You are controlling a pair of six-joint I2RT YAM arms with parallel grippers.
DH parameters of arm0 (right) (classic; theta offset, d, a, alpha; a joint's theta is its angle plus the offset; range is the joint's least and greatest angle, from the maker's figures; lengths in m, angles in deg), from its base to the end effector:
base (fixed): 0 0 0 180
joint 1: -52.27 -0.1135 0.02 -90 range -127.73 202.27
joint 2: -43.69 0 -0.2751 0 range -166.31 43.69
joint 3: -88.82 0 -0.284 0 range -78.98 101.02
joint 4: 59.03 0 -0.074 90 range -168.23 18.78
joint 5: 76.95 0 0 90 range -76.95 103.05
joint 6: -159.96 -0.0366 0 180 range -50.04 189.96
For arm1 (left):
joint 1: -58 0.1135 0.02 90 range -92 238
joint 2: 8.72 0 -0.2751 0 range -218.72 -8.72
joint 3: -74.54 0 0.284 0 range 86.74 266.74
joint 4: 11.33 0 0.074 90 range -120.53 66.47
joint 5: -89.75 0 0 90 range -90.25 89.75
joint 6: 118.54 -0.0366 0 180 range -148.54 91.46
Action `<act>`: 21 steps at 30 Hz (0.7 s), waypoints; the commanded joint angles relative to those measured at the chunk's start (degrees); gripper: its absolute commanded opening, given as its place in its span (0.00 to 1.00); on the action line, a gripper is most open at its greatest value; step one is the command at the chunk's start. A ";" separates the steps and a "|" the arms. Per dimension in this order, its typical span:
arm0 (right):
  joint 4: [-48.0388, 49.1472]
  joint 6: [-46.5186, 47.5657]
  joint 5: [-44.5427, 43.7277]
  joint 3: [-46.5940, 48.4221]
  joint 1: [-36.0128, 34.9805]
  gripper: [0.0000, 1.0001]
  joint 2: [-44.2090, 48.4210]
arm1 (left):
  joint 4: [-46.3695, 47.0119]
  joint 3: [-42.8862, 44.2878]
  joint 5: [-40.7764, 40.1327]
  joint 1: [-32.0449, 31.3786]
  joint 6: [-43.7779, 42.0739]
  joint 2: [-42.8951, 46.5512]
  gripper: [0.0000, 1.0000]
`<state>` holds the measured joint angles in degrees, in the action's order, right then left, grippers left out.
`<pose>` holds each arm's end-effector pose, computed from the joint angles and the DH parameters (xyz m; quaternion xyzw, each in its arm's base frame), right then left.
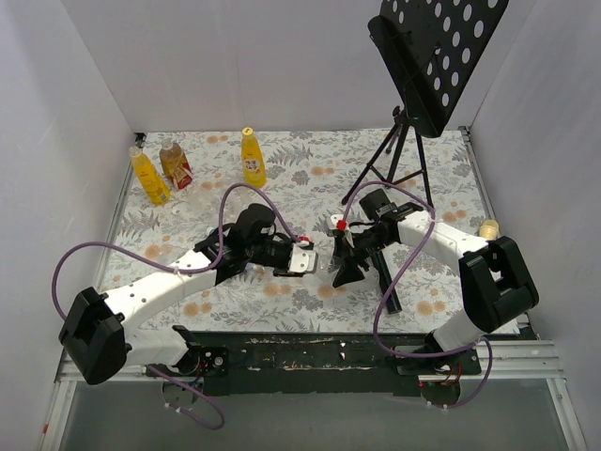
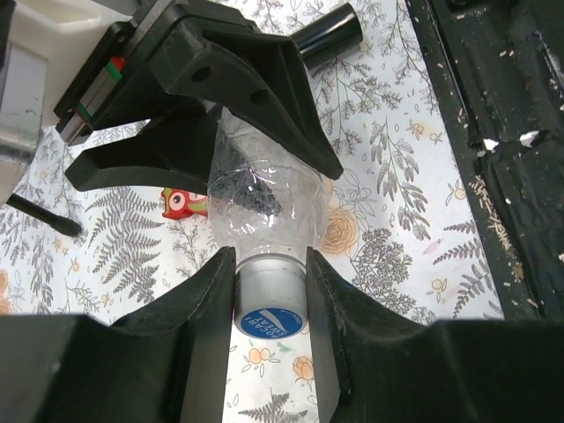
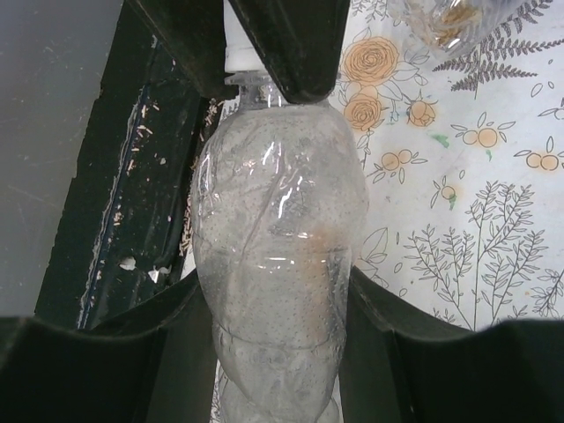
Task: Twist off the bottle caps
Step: Unscrew the bottle cap from the plastic bottle.
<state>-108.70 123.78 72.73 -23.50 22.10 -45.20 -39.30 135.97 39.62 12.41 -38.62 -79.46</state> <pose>0.2519 0.1830 0.1984 -0.6337 0.5804 0.4507 0.2416 0.1867 -0.2241 0.2654 0.5272 0.6742 -0.4182 0.3044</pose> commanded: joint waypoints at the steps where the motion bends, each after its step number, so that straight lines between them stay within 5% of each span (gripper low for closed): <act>1: 0.38 -0.56 2.81 0.94 -0.50 0.09 0.37 | 8.62 -2.99 0.12 -1.00 6.27 5.69 0.23; 2: 0.21 -0.47 2.81 1.03 -0.50 0.09 0.38 | 11.00 -3.96 -1.71 -1.09 12.31 7.27 0.48; 7: 0.21 -0.47 2.81 1.12 -0.50 0.09 0.73 | 19.28 -7.48 -11.03 -0.56 35.70 14.83 0.98; 14: 0.47 -0.74 3.16 1.03 -0.50 0.09 0.46 | 11.23 -4.69 -34.23 0.58 74.36 17.58 0.98; 17: 1.44 -2.22 3.25 0.85 -0.50 0.09 0.46 | 2.51 -2.74 -32.42 2.42 89.23 13.97 0.98; 21: 3.63 -5.21 4.30 0.33 -0.50 0.09 0.37 | 7.93 -6.51 -28.37 2.43 104.46 12.73 0.88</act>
<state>-107.82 121.88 74.00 -23.50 21.77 -45.20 -30.29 131.53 11.25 14.71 42.66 -65.86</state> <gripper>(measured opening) 0.527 0.942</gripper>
